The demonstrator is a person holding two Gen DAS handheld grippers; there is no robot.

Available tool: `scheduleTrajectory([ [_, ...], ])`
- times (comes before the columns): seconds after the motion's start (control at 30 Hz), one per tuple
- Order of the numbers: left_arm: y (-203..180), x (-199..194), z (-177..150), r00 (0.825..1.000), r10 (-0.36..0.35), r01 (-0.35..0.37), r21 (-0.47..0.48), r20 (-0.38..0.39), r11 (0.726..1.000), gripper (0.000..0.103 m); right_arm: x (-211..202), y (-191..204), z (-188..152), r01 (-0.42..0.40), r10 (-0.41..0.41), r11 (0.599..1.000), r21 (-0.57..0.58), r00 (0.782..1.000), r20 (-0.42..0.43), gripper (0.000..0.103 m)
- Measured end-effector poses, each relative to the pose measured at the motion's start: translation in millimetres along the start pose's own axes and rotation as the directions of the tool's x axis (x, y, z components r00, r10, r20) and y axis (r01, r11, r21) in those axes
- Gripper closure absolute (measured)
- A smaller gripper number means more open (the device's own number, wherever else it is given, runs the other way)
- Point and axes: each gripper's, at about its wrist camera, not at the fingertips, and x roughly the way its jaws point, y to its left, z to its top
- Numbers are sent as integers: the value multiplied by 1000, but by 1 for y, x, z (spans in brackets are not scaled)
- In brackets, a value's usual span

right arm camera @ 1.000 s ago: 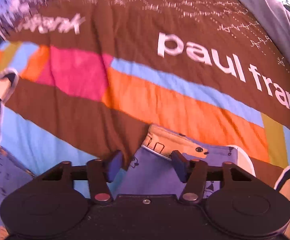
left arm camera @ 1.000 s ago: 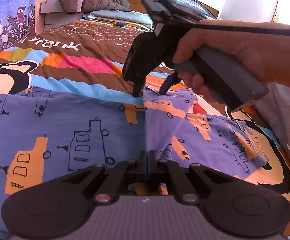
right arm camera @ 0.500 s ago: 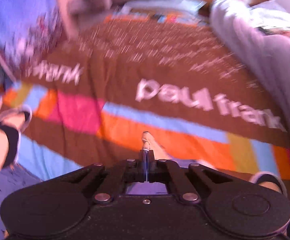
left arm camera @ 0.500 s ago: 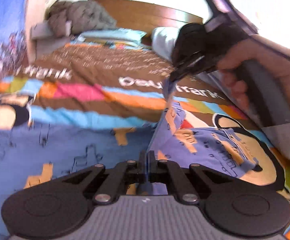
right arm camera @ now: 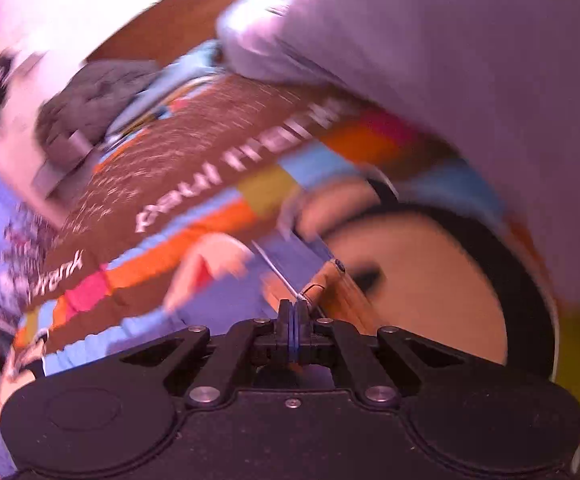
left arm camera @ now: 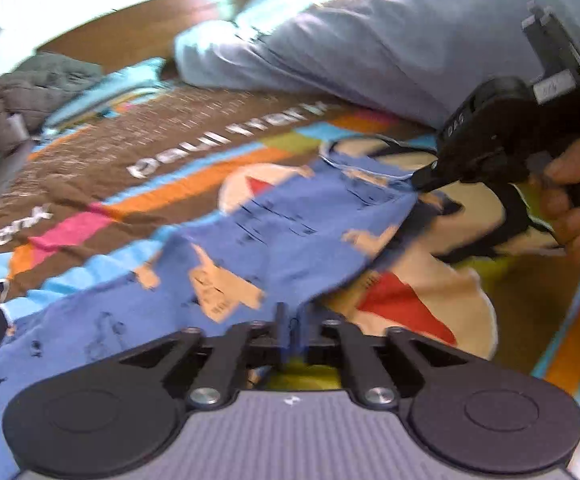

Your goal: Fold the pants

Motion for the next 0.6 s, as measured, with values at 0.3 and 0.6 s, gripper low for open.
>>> scheduleTrajectory([
  [0.3, 12, 9, 49, 994, -43, 43, 1, 98, 999, 11, 1, -32, -28, -55, 55, 998, 23, 998, 13, 59],
  [0.6, 3, 133, 133, 988, -152, 153, 31, -21, 988, 6, 7, -44, -10, -98, 104, 993, -71, 990, 92, 54],
])
